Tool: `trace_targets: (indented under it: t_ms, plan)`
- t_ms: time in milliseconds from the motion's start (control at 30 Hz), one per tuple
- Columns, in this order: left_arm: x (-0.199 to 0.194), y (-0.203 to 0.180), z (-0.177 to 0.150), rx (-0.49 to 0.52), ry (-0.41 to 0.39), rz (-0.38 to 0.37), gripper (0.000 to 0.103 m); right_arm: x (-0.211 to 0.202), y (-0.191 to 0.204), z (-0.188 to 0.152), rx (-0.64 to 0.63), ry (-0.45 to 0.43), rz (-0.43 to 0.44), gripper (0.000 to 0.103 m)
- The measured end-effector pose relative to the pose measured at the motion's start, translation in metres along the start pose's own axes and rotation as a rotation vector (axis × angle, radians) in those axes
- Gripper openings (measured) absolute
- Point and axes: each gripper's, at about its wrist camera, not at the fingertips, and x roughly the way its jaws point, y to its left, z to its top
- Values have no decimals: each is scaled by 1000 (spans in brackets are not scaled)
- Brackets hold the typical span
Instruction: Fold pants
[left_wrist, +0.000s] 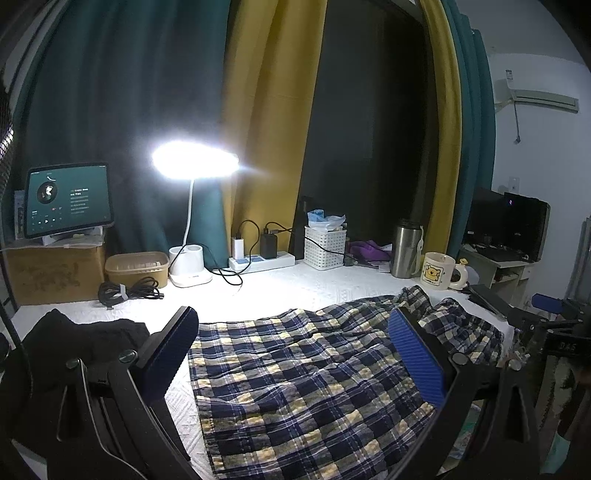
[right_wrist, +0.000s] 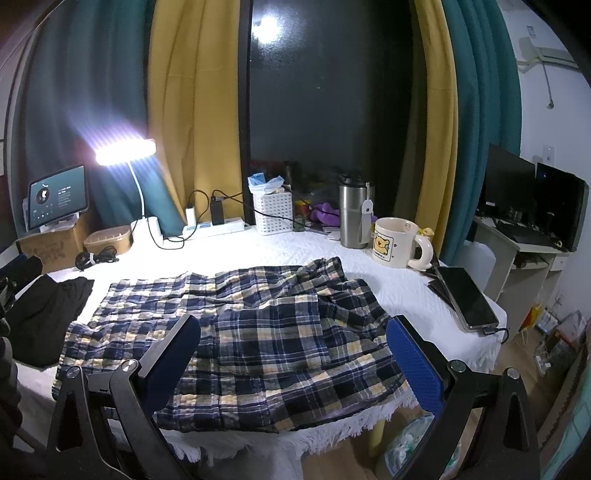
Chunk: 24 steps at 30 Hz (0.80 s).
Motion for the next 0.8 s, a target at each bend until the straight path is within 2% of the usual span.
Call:
trace_targets:
  t_ms: [800]
  plan:
    - [-7, 0, 7, -2, -18, 12, 102, -7, 2, 5, -5, -19, 12, 101]
